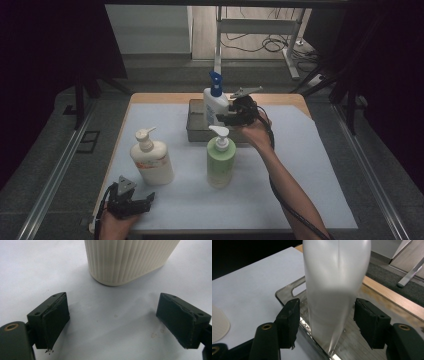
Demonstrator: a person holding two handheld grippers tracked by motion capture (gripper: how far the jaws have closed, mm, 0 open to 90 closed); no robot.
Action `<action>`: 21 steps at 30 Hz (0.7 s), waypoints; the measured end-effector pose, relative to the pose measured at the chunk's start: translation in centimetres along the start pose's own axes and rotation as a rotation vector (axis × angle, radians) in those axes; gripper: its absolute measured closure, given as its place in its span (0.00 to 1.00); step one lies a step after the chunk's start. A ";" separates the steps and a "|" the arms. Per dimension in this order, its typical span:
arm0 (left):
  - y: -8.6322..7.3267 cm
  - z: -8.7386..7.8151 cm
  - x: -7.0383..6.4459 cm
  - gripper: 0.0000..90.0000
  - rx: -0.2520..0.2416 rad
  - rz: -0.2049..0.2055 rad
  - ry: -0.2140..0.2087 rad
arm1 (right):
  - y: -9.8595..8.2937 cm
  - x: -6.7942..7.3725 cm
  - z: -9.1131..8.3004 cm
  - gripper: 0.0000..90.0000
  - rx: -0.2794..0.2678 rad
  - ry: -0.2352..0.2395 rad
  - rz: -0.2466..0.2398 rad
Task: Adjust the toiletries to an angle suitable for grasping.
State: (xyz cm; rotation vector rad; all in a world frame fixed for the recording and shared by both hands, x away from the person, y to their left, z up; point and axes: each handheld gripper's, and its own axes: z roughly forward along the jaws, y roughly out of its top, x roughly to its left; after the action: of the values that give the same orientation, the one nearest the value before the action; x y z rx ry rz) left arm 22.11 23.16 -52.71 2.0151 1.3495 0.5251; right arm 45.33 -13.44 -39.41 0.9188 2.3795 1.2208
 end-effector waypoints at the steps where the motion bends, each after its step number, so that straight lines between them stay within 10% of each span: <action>1: 0.0 0.0 0.0 0.12 0.000 -0.001 0.000 | -0.2 -0.1 -0.2 0.43 0.000 0.002 0.001; 13: 0.0 0.0 0.0 0.12 0.000 -0.001 0.001 | -2.7 -1.7 -1.8 0.76 -0.001 -0.012 0.106; 21: 0.0 0.0 0.0 0.12 0.001 0.001 0.002 | -3.0 -2.0 -0.6 0.99 0.038 -0.049 0.093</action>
State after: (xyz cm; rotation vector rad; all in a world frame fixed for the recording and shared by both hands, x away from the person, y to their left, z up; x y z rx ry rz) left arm 22.10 23.15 -52.71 2.0168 1.3502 0.5271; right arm 45.30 -16.47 -41.54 1.0695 2.3528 1.1752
